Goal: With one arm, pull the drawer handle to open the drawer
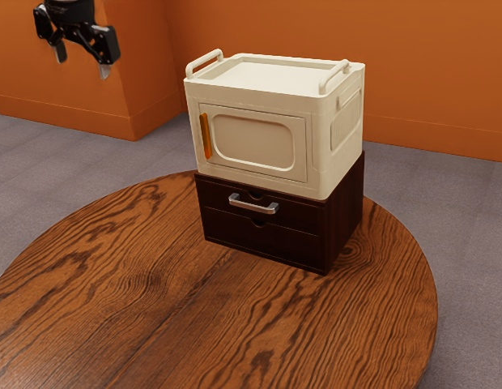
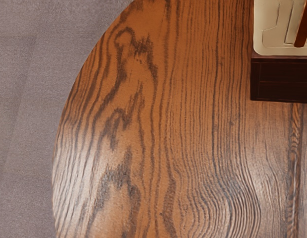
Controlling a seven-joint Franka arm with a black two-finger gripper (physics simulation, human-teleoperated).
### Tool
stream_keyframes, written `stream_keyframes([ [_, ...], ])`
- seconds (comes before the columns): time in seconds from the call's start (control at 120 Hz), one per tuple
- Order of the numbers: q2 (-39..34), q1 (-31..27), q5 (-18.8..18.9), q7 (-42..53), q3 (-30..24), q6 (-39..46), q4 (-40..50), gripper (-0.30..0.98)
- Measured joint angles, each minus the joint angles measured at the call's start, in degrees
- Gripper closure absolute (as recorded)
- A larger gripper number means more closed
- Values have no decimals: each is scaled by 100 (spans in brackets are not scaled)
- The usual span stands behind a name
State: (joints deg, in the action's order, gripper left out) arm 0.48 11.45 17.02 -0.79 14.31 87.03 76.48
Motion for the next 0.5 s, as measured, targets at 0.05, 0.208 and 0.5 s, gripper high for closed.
stream_keyframes([
  [0.05,0,-72,7,-4,0,137,1,0],
  [0.208,-111,-352,46,-12,-64,403,-82,0],
  [0.5,-179,-915,60,-11,-119,569,-148,0],
])
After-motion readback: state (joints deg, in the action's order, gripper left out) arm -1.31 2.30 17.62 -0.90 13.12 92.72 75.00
